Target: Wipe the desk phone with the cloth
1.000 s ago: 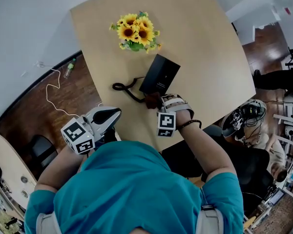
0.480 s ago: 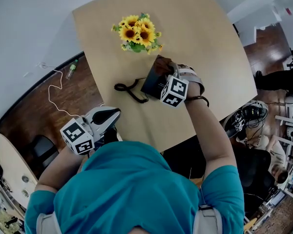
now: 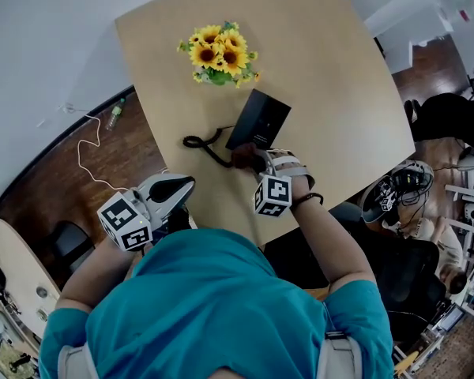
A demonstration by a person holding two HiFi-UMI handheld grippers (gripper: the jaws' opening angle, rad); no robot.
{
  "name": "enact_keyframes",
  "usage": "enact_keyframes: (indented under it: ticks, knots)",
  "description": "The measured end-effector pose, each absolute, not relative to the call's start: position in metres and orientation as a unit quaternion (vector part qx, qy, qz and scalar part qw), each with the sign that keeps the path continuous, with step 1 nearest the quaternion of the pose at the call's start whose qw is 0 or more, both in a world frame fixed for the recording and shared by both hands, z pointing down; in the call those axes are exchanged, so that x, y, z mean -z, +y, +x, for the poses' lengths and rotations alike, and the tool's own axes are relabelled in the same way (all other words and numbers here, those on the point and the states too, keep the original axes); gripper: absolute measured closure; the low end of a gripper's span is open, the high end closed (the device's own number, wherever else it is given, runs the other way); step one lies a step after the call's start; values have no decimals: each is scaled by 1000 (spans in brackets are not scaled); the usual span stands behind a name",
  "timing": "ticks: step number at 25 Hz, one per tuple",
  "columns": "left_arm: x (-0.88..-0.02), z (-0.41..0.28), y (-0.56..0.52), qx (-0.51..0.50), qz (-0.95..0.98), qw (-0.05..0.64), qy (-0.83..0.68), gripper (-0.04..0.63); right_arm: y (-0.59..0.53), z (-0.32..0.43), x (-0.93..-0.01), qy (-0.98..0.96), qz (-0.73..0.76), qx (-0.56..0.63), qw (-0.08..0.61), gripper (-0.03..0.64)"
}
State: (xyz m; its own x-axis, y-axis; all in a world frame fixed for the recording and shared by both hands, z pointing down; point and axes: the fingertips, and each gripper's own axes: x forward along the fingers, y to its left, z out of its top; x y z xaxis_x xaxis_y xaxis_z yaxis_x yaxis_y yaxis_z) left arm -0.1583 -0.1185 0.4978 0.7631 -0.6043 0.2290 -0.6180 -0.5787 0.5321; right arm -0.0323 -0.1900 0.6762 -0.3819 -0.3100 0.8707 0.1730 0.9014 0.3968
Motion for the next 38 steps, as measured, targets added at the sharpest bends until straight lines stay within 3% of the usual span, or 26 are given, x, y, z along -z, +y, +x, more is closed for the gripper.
enact_keyframes:
  ticks: [3,7,20,25,29,38]
  knots:
    - [-497,-156,-118,-15,890,302,-342,591,-276,-14,-627,-814,156,200,523,506]
    - [-495,-151,-118,-20,891,301,-341,591,-347,15,-606,-794,221,195,532,506]
    - [-497,-141,-124,-32,894,308,-323,591,-153,-5,-696,-858,118,96,490,506]
    - [-498,-138,-125,-43,894,310,-319,591,-222,24,-653,-884,242,18,399,507]
    - [-498,-132,-124,-55,894,310,-319,591,-303,59,-640,-853,295,51,428,506]
    - [-499,-128,-124,-65,891,313,-323,591,-352,49,-671,-813,221,137,521,503]
